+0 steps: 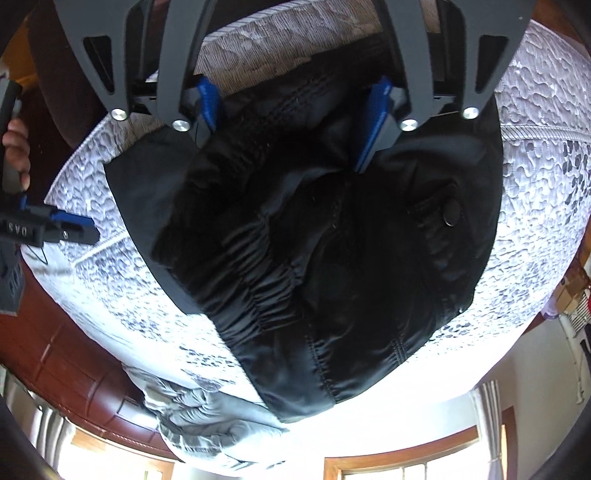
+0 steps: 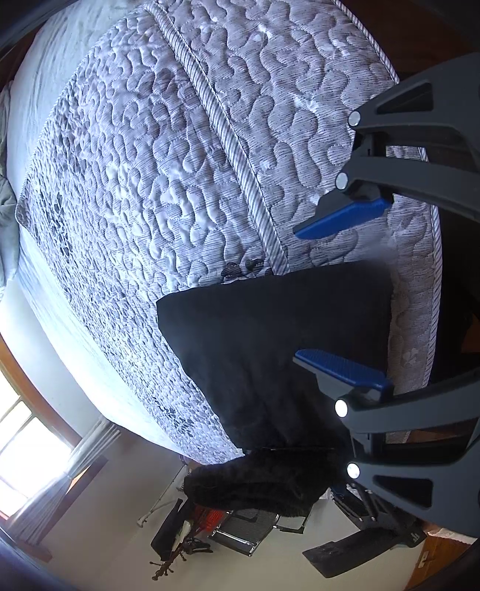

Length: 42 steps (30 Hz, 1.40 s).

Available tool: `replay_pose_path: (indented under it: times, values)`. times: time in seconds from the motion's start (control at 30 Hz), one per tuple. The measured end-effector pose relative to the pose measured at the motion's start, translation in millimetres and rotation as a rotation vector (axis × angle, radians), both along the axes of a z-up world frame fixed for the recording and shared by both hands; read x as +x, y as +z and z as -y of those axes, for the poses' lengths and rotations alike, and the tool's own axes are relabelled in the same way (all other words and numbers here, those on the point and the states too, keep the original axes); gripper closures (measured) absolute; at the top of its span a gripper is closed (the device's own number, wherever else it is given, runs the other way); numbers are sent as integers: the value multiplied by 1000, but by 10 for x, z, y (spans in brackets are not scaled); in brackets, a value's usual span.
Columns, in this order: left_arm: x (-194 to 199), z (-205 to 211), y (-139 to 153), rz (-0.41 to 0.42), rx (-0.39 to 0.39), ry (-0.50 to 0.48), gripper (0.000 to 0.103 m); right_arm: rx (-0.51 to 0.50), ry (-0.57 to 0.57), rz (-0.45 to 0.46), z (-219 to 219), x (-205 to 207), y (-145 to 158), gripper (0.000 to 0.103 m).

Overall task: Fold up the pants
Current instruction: 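Lower the folded pants onto the bed and open the left tool, then grasp the loose pant leg end with the right tool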

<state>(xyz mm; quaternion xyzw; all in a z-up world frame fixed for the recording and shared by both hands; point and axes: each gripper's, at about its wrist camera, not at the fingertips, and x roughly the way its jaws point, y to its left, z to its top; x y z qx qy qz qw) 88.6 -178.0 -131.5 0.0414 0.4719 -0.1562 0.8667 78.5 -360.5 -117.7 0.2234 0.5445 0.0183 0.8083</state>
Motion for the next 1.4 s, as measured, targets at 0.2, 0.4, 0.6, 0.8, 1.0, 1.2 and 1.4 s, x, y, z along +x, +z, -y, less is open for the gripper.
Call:
replay_pose_path:
  times: [0.2, 0.4, 0.6, 0.8, 1.0, 1.2, 1.4]
  values:
    - [-133, -12, 103, -27, -33, -28, 18, -6, 8, 3, -45, 18, 21, 33]
    - [-272, -351, 366, 16, -138, 51, 7, 31, 14, 19, -104, 40, 82, 24]
    - [-155, -920, 338, 0, -148, 251, 7, 160, 47, 39, -266, 197, 184, 16]
    - [-49, -1370, 125, -68, -164, 407, 7, 200, 123, 23, -575, 409, 212, 13]
    - [-34, -1614, -91, -133, -188, 490, 7, 286, 160, -43, -820, 583, 41, 13]
    - [-26, -1645, -342, -217, -188, 504, 7, 376, 154, -121, -964, 659, -176, 13]
    - [-40, -1678, -344, -220, -199, 507, 6, 404, 143, -132, -1006, 689, -228, 13]
